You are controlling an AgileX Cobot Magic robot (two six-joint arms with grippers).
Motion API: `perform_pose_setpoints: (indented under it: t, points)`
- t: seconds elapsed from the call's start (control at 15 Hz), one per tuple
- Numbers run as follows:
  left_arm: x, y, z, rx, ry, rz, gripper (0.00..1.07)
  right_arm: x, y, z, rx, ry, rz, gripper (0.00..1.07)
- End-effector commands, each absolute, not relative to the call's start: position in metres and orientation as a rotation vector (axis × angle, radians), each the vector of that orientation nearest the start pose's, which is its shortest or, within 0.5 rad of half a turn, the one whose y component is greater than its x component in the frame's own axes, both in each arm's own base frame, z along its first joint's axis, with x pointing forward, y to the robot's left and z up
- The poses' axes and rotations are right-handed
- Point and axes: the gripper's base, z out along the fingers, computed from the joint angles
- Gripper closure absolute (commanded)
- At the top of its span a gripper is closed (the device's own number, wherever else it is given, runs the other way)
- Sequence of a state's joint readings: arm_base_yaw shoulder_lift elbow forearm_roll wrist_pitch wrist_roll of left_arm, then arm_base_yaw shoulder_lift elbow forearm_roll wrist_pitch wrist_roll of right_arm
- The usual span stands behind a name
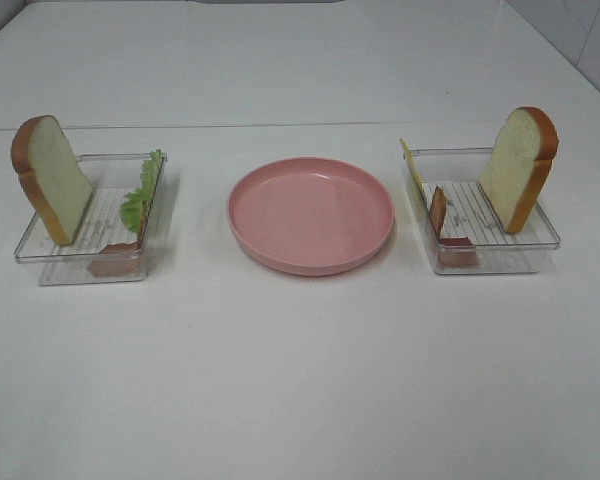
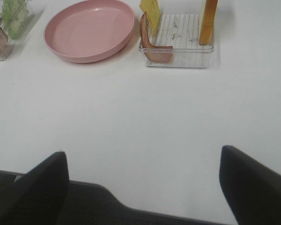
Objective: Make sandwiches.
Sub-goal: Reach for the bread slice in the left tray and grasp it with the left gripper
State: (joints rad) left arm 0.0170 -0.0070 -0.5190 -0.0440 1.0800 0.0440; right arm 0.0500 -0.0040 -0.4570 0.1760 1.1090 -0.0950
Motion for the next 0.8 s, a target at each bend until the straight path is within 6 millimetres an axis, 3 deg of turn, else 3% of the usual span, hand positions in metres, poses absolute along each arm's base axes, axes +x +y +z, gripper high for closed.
perform_pose_setpoints:
  t: [0.07, 0.6, 0.8]
  points:
    - [-0.010, -0.004, 0.281, 0.029, 2.016, -0.018, 0.04, -0.008, 0.014, 0.262, -0.166, 2.082, 0.186, 0.22]
    - [-0.010, -0.004, 0.281, 0.029, 2.018, -0.018, 0.04, -0.008, 0.014, 0.262, -0.166, 2.082, 0.186, 0.22]
    - [0.003, -0.004, 0.286, 0.030, 2.135, -0.022, 0.04, -0.008, 0.014, 0.262, -0.166, 2.082, 0.186, 0.22]
